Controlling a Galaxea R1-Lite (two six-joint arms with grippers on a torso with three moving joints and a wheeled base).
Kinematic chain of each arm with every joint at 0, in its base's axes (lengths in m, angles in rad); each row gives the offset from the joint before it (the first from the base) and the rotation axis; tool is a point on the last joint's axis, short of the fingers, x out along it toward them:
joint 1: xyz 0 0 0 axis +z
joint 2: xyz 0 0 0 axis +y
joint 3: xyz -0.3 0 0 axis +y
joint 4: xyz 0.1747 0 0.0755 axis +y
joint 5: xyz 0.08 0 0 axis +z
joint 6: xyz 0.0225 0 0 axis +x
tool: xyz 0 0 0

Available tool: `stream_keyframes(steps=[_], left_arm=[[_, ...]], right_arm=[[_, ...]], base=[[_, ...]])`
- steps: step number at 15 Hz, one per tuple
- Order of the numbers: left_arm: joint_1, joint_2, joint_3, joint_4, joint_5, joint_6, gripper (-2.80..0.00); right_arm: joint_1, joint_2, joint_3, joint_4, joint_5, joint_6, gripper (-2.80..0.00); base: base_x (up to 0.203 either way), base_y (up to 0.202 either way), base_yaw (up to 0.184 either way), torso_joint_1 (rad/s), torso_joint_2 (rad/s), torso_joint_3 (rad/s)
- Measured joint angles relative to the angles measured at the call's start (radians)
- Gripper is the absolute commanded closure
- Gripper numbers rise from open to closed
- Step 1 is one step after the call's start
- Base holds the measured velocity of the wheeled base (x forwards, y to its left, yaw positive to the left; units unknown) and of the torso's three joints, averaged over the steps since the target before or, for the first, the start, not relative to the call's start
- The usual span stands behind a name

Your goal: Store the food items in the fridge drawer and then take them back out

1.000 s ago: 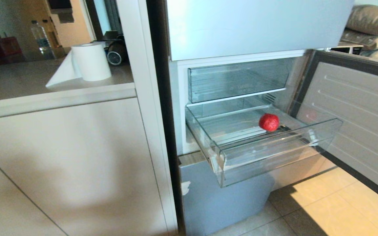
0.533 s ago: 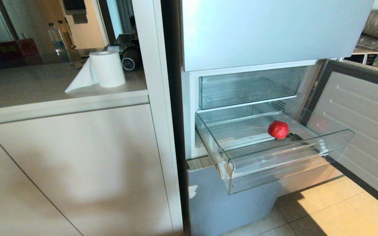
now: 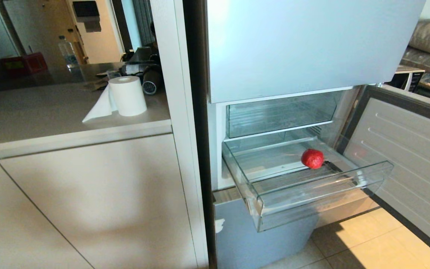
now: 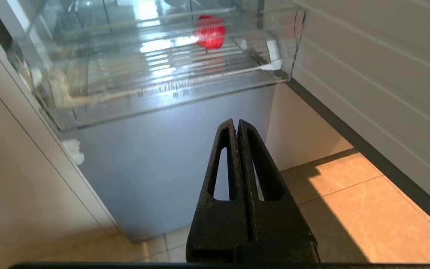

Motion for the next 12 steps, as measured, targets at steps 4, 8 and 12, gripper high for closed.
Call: stream_keyframes(steps=[4, 8, 12], left_arm=[[0.000, 0.000, 0.000, 0.000, 0.000, 0.000, 0.00], [0.000, 0.000, 0.000, 0.000, 0.000, 0.000, 0.00], [0.000, 0.000, 0.000, 0.000, 0.000, 0.000, 0.00]], right_arm=[[-0.002, 0.002, 0.000, 0.000, -0.001, 0.004, 0.00], [-0.005, 0.102, 0.000, -0.001, -0.001, 0.002, 0.00], [-0.004, 0.347, -0.041, -0.077, -0.003, 0.007, 0.00]], base=[[0.000, 0.000, 0.000, 0.102, -0.21, -0.100], [0.000, 0.000, 0.000, 0.000, 0.00, 0.000], [0.000, 0.000, 0.000, 0.000, 0.00, 0.000]])
